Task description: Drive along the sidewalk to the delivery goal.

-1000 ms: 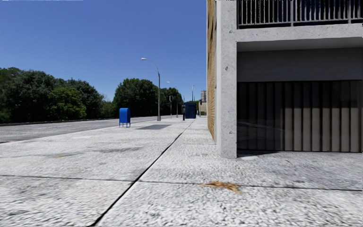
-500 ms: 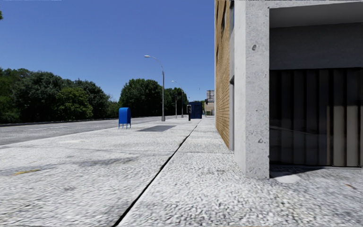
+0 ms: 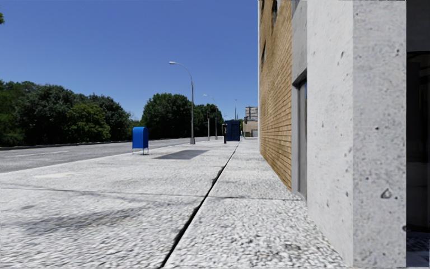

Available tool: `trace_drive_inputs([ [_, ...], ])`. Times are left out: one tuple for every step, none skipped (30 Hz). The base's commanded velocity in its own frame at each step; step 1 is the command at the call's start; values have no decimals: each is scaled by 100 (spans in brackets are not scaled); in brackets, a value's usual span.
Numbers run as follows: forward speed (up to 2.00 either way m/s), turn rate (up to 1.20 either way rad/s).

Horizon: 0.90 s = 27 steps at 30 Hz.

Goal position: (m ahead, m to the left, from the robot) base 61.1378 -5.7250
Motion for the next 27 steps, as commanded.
trace_drive_inputs([
  [200, 0],
  [200, 0],
  [200, 0],
  [200, 0],
  [200, 0],
  [200, 0],
  [200, 0],
  [200, 0],
  [200, 0],
  [200, 0],
  [200, 0],
  [200, 0],
  [200, 0],
  [200, 0],
  [200, 0],
  [200, 0],
  [200, 0],
  [200, 0],
  [200, 0],
  [200, 0],
  [200, 0],
  [200, 0],
  [200, 0],
  [200, 0],
  [200, 0],
  [200, 0],
  [200, 0],
])
